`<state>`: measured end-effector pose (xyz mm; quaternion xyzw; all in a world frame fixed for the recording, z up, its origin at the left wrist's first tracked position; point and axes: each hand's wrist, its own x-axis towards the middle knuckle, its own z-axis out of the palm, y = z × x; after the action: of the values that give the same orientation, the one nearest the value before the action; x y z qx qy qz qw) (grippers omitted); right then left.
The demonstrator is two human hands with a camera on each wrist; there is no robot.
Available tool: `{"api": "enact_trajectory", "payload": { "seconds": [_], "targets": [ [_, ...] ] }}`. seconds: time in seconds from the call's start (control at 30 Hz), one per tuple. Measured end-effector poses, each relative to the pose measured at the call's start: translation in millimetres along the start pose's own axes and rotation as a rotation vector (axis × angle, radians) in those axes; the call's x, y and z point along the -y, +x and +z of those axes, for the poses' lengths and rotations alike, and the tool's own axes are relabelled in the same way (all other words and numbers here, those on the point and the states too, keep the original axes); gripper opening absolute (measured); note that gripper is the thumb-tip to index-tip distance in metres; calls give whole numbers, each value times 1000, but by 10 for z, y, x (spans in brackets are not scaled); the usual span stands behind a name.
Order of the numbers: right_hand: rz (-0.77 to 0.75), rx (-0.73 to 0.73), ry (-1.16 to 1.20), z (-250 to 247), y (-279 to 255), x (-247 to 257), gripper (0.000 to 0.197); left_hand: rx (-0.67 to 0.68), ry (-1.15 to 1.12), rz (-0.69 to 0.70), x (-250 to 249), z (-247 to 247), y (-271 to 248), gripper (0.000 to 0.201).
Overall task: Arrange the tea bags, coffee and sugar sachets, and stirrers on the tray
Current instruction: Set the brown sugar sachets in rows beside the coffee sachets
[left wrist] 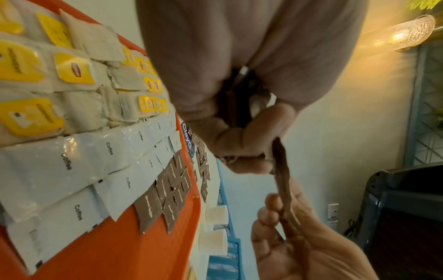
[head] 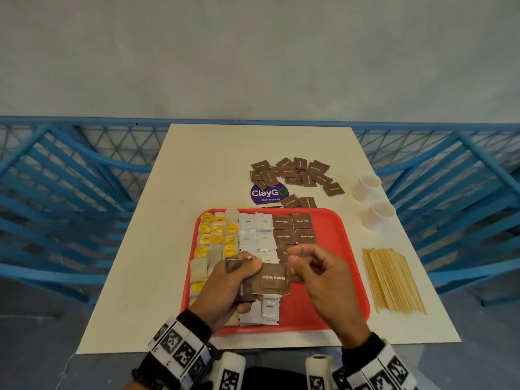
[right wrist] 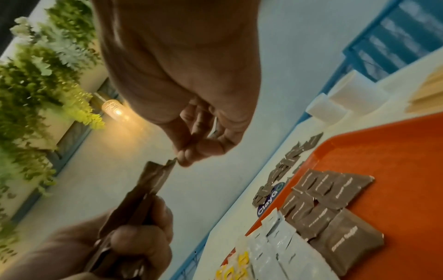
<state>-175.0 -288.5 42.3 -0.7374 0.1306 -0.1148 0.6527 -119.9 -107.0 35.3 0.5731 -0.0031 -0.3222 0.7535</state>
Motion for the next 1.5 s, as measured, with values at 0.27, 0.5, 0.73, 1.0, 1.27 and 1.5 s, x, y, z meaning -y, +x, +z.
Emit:
{"api": "enact_trajectory", "payload": {
  "seconds": [0.27, 0.5, 0.73, 1.0, 1.27, 1.5],
  "targets": [
    [128, 89, 59, -15, -49, 83, 17, 30, 66, 63, -24, 35, 49, 17],
    [158, -122, 153, -71, -16, 42, 14, 25, 142, 101, 76, 59, 47, 29],
    [263, 143, 105, 1, -64, 97, 24, -36, -76, 60, 139, 162, 54, 24],
    [48, 153, -106, -152, 60, 85, 28, 71, 105, -24, 45, 3, 70, 29],
    [-55, 335, -268, -182, 163, 83, 53, 159, 414, 24, -169, 63, 163, 24],
    [304, 196, 73, -195, 90, -7, 39, 44, 68, -38, -12, 60, 214, 29]
  ]
}}
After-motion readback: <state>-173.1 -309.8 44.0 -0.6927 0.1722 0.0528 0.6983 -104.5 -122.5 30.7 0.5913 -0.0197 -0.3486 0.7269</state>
